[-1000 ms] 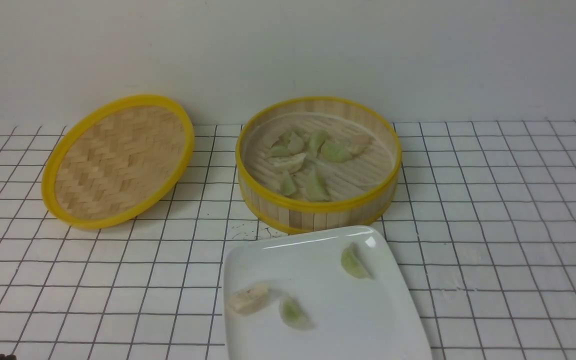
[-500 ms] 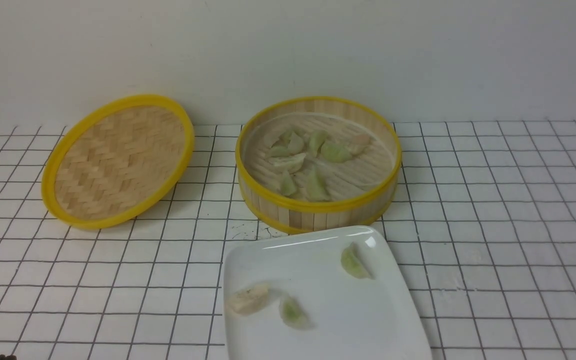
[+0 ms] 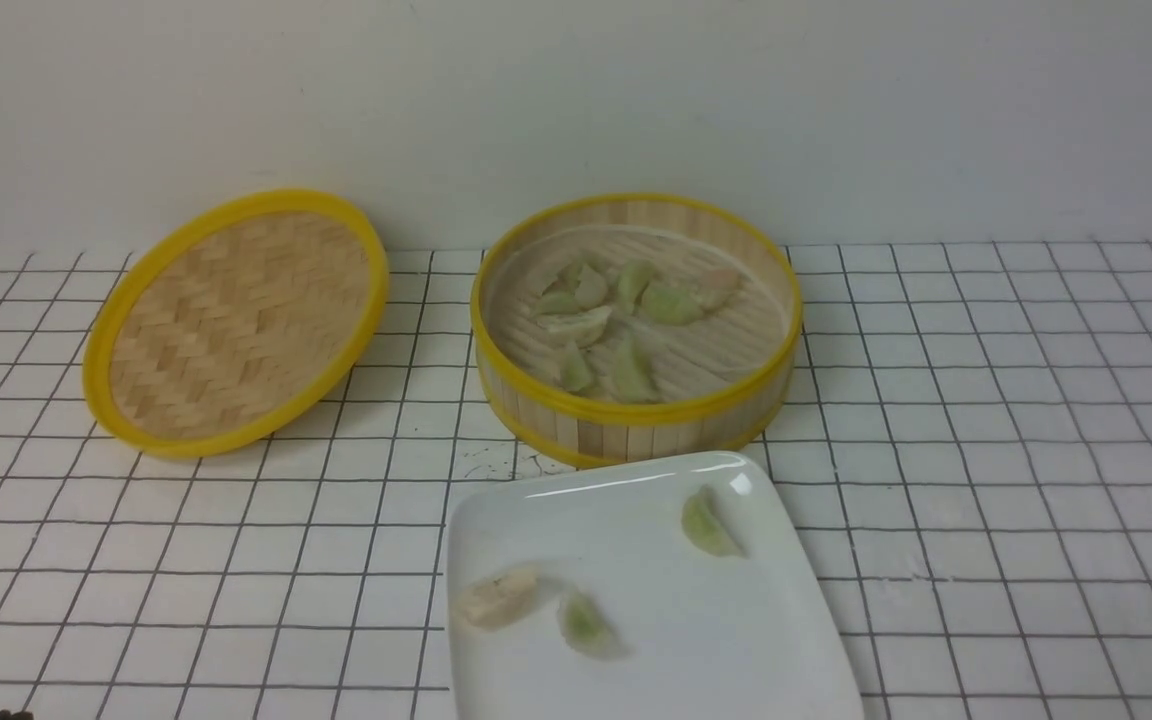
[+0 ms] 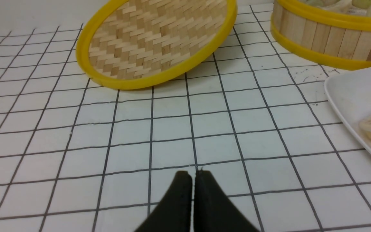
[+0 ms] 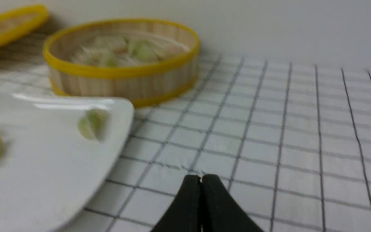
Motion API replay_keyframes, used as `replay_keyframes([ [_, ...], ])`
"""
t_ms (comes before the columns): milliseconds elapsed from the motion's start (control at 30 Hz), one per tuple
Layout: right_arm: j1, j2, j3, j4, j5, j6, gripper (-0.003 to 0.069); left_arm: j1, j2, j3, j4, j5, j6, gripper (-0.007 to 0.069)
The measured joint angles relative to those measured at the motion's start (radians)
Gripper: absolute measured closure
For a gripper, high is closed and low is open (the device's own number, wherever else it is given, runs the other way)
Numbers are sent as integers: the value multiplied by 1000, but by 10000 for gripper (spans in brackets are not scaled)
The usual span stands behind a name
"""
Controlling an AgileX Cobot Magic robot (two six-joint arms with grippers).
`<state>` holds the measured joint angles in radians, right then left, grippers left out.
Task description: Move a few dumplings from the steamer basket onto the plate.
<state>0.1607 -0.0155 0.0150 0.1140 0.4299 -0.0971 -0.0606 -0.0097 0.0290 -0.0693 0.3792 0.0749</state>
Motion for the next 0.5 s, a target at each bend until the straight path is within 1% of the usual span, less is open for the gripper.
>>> replay_keyframes([
  [67, -59, 0, 3, -2, -20, 0, 673, 0, 0, 0, 0, 0, 0, 631],
  [167, -111, 0, 4, -5, -25, 0, 673, 0, 0, 0, 0, 0, 0, 631],
  [500, -122, 0, 4, -6, -26, 0, 673, 0, 0, 0, 0, 0, 0, 631],
])
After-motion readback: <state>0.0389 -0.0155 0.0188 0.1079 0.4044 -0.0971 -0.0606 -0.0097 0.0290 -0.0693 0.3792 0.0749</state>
